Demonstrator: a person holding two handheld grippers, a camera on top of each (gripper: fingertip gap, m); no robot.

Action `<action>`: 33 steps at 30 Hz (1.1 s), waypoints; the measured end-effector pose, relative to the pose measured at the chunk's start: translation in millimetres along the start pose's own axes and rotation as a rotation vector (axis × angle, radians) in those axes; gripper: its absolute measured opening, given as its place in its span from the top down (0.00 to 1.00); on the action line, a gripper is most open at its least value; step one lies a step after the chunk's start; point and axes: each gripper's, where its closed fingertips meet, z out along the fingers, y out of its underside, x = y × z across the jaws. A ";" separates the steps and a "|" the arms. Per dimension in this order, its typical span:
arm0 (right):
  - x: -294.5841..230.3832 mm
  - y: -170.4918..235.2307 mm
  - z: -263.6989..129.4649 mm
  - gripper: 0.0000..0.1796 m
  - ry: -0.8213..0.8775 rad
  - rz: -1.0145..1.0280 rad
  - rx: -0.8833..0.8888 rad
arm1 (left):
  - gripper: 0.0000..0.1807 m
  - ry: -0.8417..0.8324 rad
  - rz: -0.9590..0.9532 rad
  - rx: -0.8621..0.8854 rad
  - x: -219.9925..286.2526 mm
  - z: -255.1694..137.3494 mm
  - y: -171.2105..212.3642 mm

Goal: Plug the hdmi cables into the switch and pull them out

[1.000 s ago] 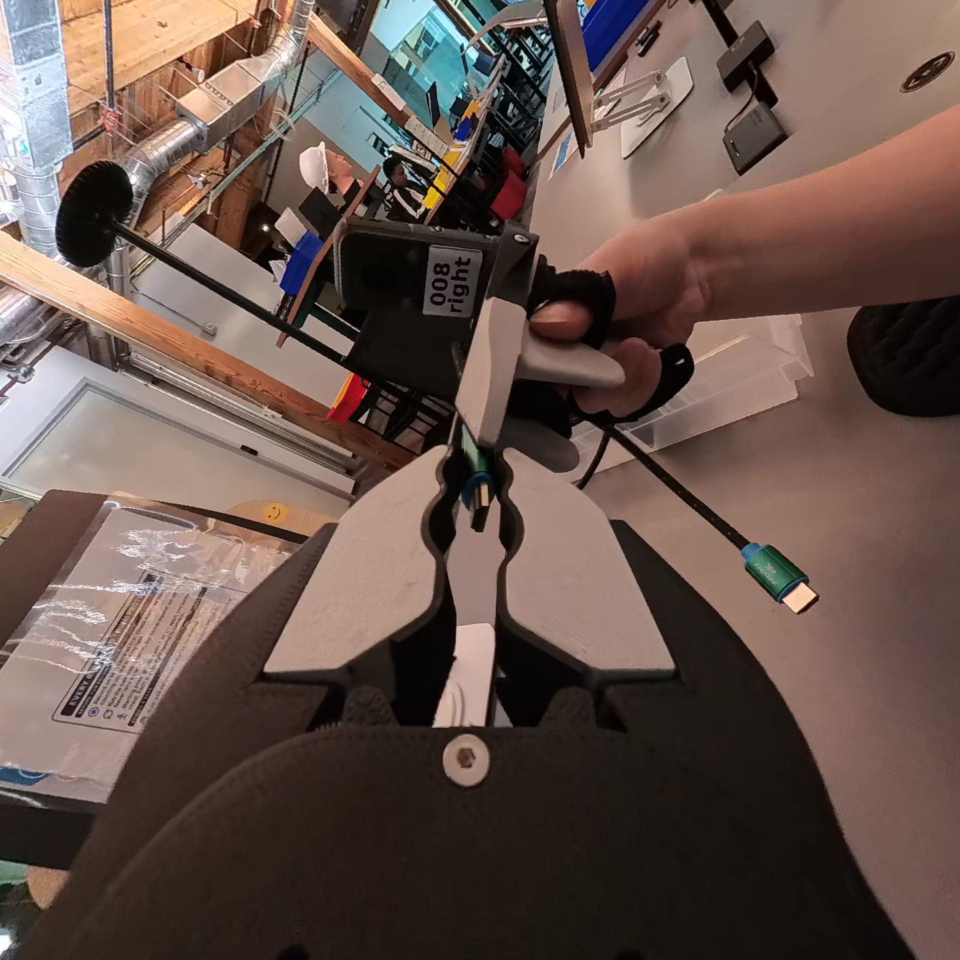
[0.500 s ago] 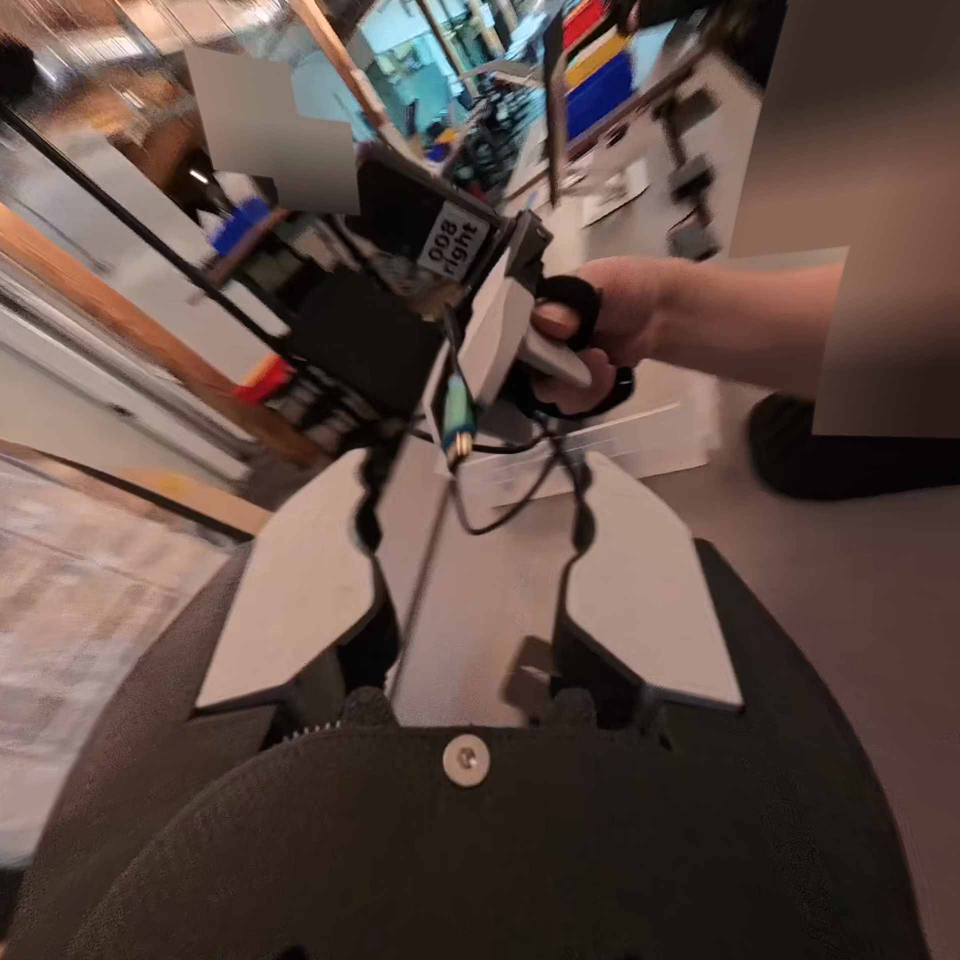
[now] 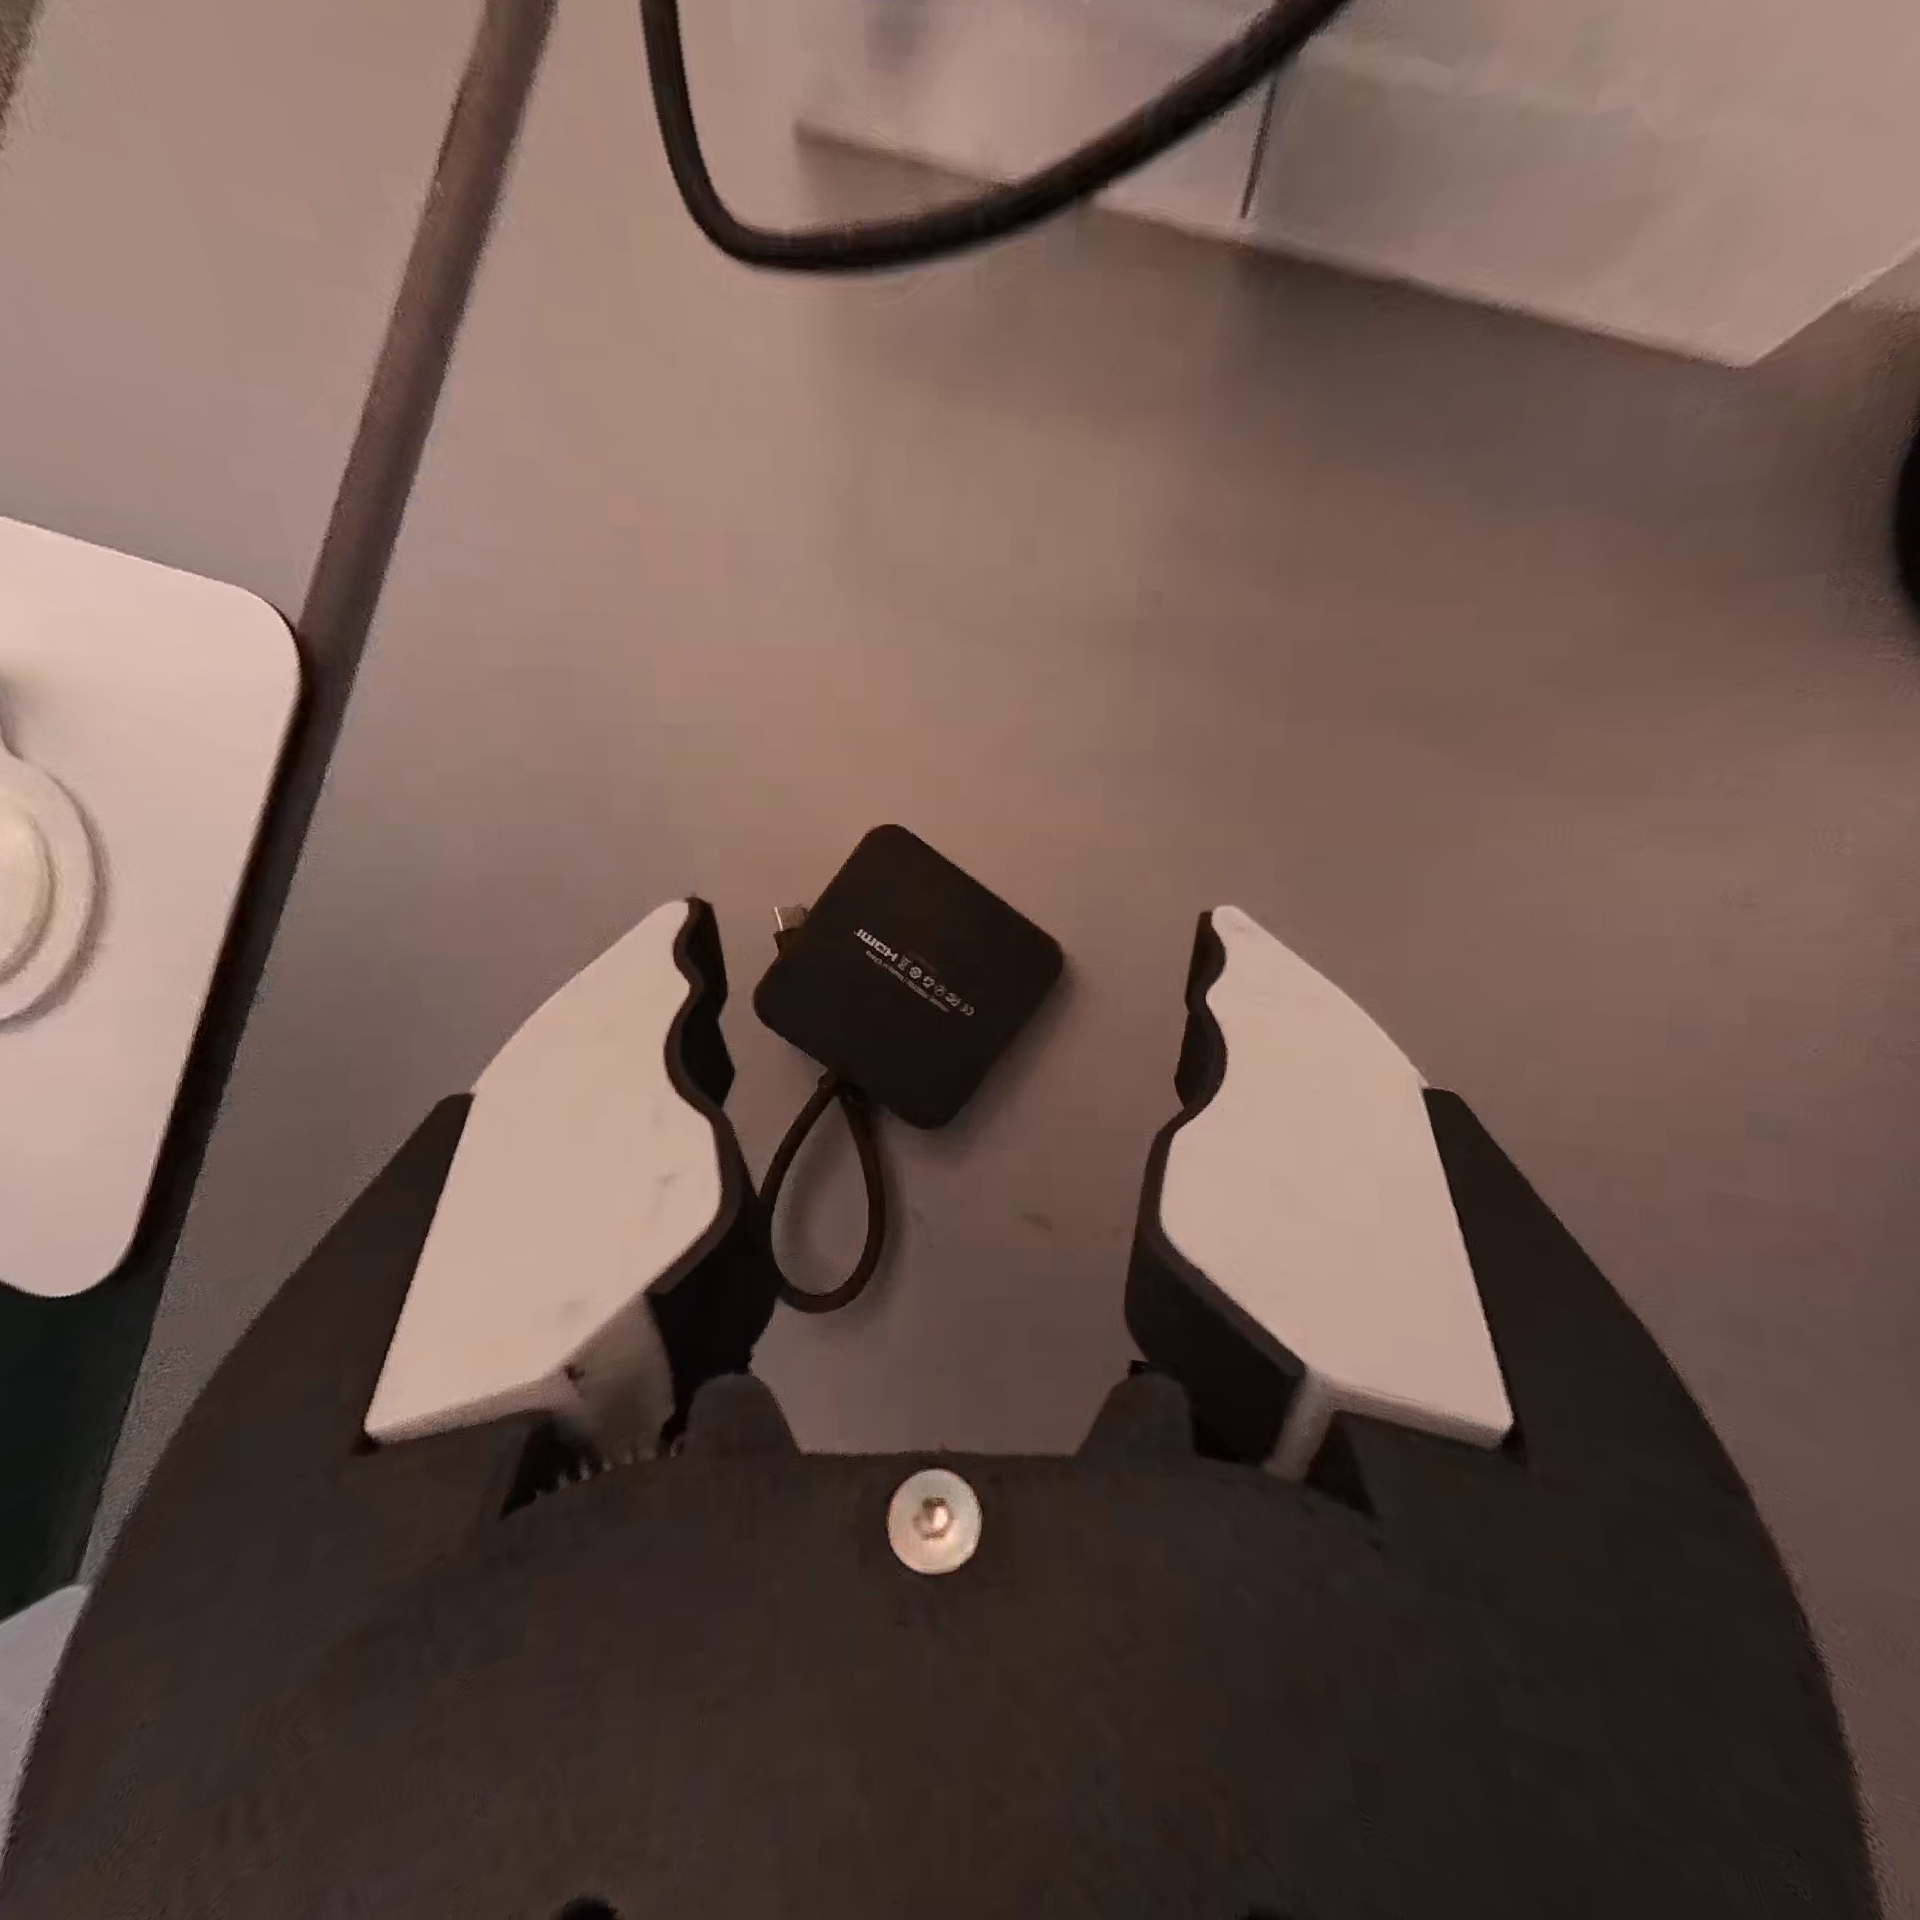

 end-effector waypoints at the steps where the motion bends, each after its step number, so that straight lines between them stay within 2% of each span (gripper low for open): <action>1: -4.1 -0.7 -0.1 0.88 -0.005 -0.011 -0.004 | 0.54 -0.001 -0.011 -0.032 -1.6 8.7 6.1; 3: -9.7 -0.6 1.3 0.88 -0.016 -0.026 -0.011 | 0.55 0.030 -0.102 -0.095 -4.2 22.6 18.3; 6: -11.3 3.3 4.7 0.88 -0.027 -0.030 -0.034 | 0.52 0.124 -0.150 -0.079 0.7 34.2 22.8; 9: -8.7 6.6 8.0 0.88 -0.029 -0.018 -0.048 | 0.46 0.097 -0.147 -0.157 -4.4 38.7 39.8; 15: -5.6 7.6 9.1 0.88 -0.030 -0.006 -0.050 | 0.52 0.028 -0.102 -0.391 3.5 18.5 69.2; 21: -6.5 7.5 9.1 0.88 -0.028 -0.016 -0.054 | 0.51 -0.062 -0.031 -0.332 -11.3 26.5 59.1; 24: -7.0 8.1 8.3 0.88 -0.028 -0.021 -0.062 | 0.51 -0.062 0.010 -0.391 -11.4 31.5 70.9; 26: -7.0 7.2 7.1 0.88 -0.027 -0.025 -0.059 | 0.58 -0.023 -0.063 -0.420 -5.7 34.2 76.1; 28: -7.4 6.7 6.2 0.88 -0.030 -0.027 -0.059 | 0.54 0.040 -0.150 -0.450 1.2 37.4 78.8; 29: -7.7 6.5 5.8 0.88 -0.030 -0.029 -0.058 | 0.55 0.051 -0.175 -0.445 0.6 38.5 77.8; 30: -7.8 6.5 5.7 0.88 -0.029 -0.030 -0.059 | 0.60 0.057 -0.193 -0.433 -1.4 38.6 76.4; 33: -8.0 7.1 5.7 0.88 -0.028 -0.034 -0.063 | 0.62 0.086 -0.243 -0.434 -4.4 37.0 75.7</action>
